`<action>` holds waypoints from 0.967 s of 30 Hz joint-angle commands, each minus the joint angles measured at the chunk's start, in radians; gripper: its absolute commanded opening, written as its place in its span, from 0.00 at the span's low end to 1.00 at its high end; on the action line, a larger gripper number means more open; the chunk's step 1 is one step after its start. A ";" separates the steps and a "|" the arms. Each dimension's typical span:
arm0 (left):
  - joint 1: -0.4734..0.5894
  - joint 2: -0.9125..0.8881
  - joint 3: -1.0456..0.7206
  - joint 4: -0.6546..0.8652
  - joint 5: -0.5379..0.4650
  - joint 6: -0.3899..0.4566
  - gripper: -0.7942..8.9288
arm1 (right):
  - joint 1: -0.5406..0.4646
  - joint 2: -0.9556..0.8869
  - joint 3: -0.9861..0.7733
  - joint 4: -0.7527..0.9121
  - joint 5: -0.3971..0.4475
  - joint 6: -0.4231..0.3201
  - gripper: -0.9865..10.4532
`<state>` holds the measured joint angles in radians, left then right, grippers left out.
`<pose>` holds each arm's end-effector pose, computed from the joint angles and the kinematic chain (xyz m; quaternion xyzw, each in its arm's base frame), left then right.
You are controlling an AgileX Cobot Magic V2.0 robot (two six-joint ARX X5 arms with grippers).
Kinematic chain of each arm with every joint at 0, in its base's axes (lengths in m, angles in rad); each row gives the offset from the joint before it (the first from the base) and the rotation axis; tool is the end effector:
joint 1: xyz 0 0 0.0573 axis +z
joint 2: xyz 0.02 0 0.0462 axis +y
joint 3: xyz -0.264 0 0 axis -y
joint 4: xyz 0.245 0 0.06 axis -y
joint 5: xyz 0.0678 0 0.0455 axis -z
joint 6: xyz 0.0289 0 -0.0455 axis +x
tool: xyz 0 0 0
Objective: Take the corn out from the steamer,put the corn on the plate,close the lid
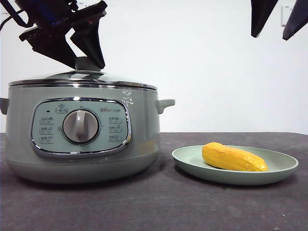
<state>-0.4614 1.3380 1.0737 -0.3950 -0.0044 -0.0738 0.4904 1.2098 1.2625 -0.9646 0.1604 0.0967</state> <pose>0.2577 -0.1280 0.2951 0.0407 0.3227 -0.2026 0.9237 0.2026 0.1029 0.3471 -0.0978 0.4238 0.1271 0.8914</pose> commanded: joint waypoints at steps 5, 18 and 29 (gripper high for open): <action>0.000 0.003 0.008 -0.013 -0.043 0.016 0.14 | 0.000 0.001 -0.004 -0.002 0.003 -0.002 0.36; -0.005 -0.079 0.008 0.002 -0.034 0.015 0.53 | 0.000 0.000 -0.004 0.014 0.000 -0.013 0.36; -0.016 -0.368 0.008 -0.200 0.002 0.010 0.07 | 0.002 -0.107 -0.043 0.158 -0.080 -0.027 0.12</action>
<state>-0.4744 0.9829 1.0752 -0.5865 0.0013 -0.0708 0.4908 1.1175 1.2388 -0.8158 0.0822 0.0780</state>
